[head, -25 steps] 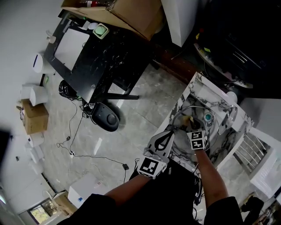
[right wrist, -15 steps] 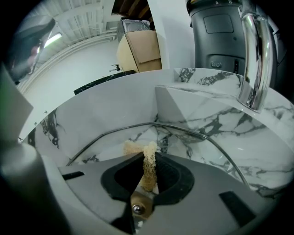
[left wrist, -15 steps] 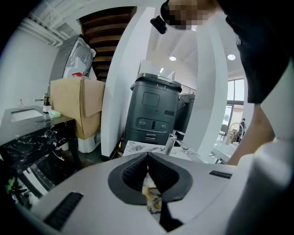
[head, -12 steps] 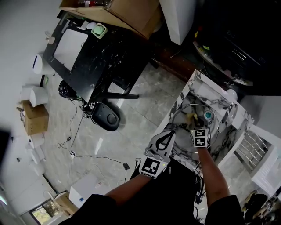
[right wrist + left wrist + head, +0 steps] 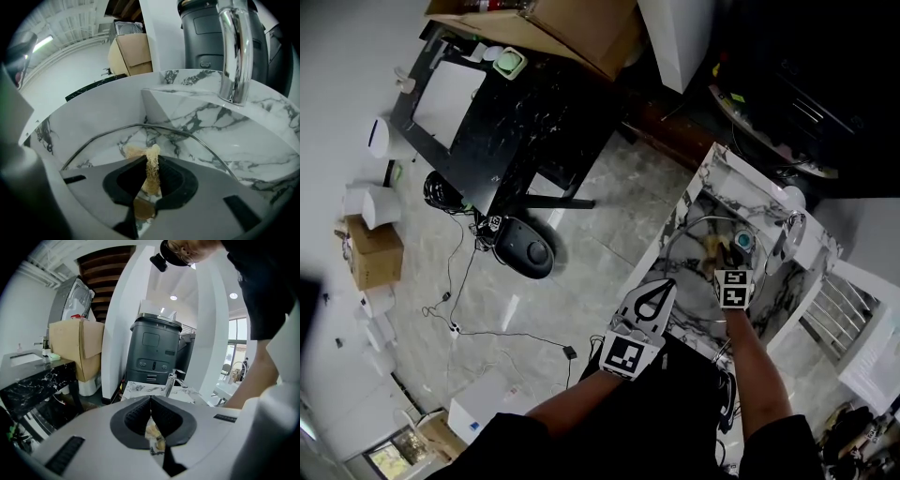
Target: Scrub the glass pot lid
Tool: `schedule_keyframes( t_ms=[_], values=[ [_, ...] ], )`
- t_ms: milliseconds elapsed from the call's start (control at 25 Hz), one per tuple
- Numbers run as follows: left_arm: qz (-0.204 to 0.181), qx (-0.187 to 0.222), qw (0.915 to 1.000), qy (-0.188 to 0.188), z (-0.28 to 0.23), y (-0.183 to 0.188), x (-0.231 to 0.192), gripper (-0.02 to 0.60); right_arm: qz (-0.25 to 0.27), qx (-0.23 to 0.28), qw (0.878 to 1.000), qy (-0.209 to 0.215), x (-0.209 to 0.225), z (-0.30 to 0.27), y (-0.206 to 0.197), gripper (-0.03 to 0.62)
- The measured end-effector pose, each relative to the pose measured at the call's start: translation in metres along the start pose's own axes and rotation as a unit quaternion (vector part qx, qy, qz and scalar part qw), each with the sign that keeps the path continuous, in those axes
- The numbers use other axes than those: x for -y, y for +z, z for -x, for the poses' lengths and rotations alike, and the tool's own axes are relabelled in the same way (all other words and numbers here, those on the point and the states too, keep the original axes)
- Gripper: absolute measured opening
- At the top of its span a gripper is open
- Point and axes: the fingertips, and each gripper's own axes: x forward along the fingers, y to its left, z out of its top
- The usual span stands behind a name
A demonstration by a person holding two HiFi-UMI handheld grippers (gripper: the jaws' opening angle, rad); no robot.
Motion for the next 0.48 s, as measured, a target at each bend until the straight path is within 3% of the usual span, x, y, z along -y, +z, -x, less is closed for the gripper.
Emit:
schedule_keyframes(
  t_ms=[240,480],
  values=[
    [0.045,0.004,0.999,0.0,0.003,0.001,0.001,0.017,-0.02,-0.003,0.999,-0.027,0.016,0.006,-0.006,0.061],
    [0.042,0.013,0.999,0.001,0.004,0.004,0.005,0.017,-0.041,0.002,0.998,-0.045,0.032,0.012,-0.014,0.061]
  ],
)
